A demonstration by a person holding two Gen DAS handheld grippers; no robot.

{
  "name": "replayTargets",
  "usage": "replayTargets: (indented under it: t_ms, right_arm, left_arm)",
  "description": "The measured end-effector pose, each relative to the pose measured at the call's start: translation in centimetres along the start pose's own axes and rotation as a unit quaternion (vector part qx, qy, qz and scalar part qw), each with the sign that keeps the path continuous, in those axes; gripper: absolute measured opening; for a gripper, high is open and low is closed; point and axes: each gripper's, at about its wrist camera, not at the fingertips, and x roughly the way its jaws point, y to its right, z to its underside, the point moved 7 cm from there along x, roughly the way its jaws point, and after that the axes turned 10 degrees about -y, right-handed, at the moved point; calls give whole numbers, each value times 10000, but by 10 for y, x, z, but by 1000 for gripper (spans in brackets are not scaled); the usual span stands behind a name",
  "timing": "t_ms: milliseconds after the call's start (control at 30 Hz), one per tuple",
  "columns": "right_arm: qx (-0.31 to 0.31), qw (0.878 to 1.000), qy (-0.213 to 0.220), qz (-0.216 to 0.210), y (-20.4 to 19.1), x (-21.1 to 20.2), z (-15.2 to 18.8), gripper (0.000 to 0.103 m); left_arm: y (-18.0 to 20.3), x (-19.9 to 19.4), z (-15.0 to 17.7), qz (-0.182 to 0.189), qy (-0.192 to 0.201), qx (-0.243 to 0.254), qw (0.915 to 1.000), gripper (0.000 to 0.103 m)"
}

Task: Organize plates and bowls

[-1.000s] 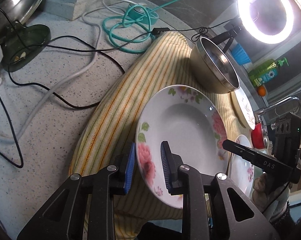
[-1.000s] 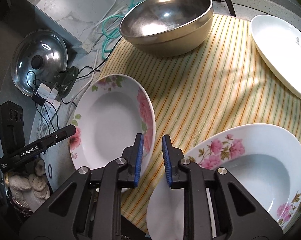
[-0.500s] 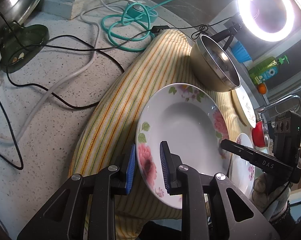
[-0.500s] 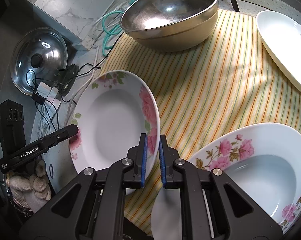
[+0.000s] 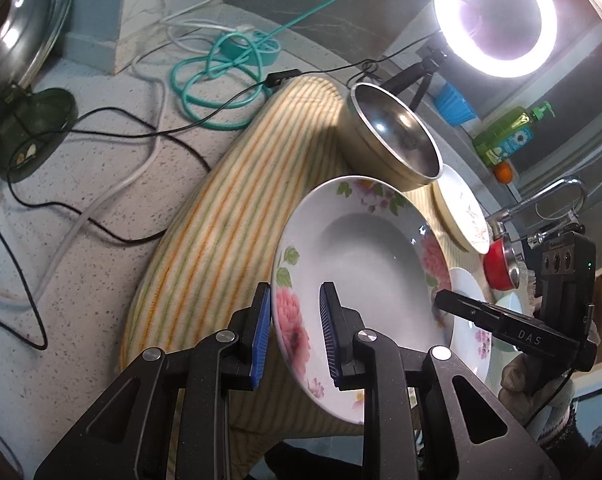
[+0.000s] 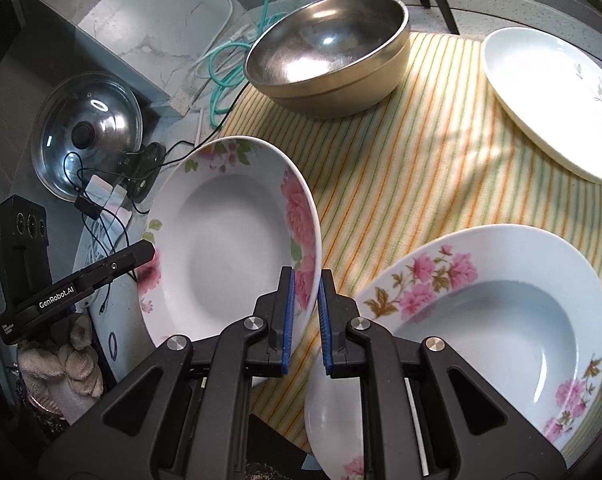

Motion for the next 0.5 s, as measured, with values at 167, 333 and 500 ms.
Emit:
replayTargets:
  t_ms: [167, 333, 500]
  right_arm:
    - [181, 9997, 162, 23, 15, -23, 13, 12]
    - [501, 9983, 291, 100, 40, -46, 30, 12]
    - [813, 9957, 383, 210, 67, -63, 50, 12]
  left_arm:
    - [26, 5, -1, 134, -51, 275, 9995, 22]
    - [57, 19, 3, 290, -240, 616, 9974, 22]
    - [87, 34, 10, 418, -449, 926, 9938, 22]
